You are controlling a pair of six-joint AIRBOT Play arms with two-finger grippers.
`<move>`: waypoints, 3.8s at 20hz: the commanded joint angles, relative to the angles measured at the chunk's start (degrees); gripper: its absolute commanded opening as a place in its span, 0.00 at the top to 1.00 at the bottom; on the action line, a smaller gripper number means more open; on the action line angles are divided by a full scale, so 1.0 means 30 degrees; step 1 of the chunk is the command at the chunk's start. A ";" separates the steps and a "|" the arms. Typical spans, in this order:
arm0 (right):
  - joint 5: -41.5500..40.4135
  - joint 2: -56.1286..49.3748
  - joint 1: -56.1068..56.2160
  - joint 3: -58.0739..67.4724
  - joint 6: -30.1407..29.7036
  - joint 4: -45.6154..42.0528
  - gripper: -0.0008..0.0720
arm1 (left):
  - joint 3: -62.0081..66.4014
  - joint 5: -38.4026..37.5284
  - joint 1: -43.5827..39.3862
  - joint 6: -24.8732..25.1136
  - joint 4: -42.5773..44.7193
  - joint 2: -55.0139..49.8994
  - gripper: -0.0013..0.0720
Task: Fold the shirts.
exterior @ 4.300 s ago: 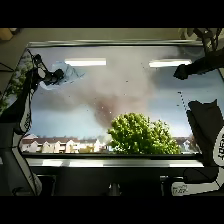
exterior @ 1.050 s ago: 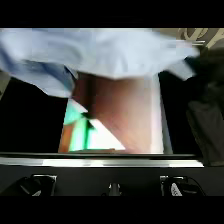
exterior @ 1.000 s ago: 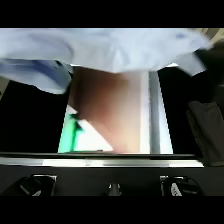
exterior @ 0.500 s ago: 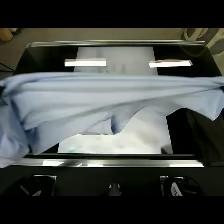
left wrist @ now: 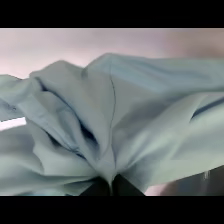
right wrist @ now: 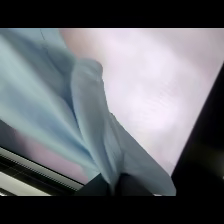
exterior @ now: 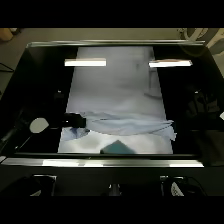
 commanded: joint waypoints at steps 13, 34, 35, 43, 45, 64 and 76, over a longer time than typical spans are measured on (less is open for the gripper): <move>-0.1807 -0.1661 0.0007 -0.1807 -0.0612 -0.0321 0.96 | -0.0707 -0.8422 0.9683 0.2412 0.1814 0.0306 0.02; -0.2630 0.0175 0.0007 0.3541 -0.1698 0.0109 0.96 | 0.0648 0.0226 1.1060 0.8400 -0.6870 0.2215 0.95; -0.3694 0.0750 0.0007 0.5814 -0.1698 -0.0357 0.96 | 0.3031 0.1035 1.1081 0.9020 -0.6856 0.3570 0.95; -0.8641 0.4911 0.0007 1.7857 -0.1384 -0.4787 0.96 | 1.7034 0.6193 1.1089 0.2455 -0.0087 0.8174 0.95; -0.6426 0.5326 0.0007 1.7857 -0.1384 -0.5617 0.96 | 1.7019 0.3891 1.1089 0.2419 0.0648 0.8269 0.95; -0.5646 -0.6091 0.0007 0.5537 0.3111 -0.3228 0.96 | -0.4029 0.2084 1.1045 0.1654 -0.2827 0.7104 0.95; -0.0284 -0.8291 0.1479 0.4641 -0.1231 0.4830 0.16 | -0.4299 0.3315 1.1045 0.1668 -0.2878 0.5799 0.95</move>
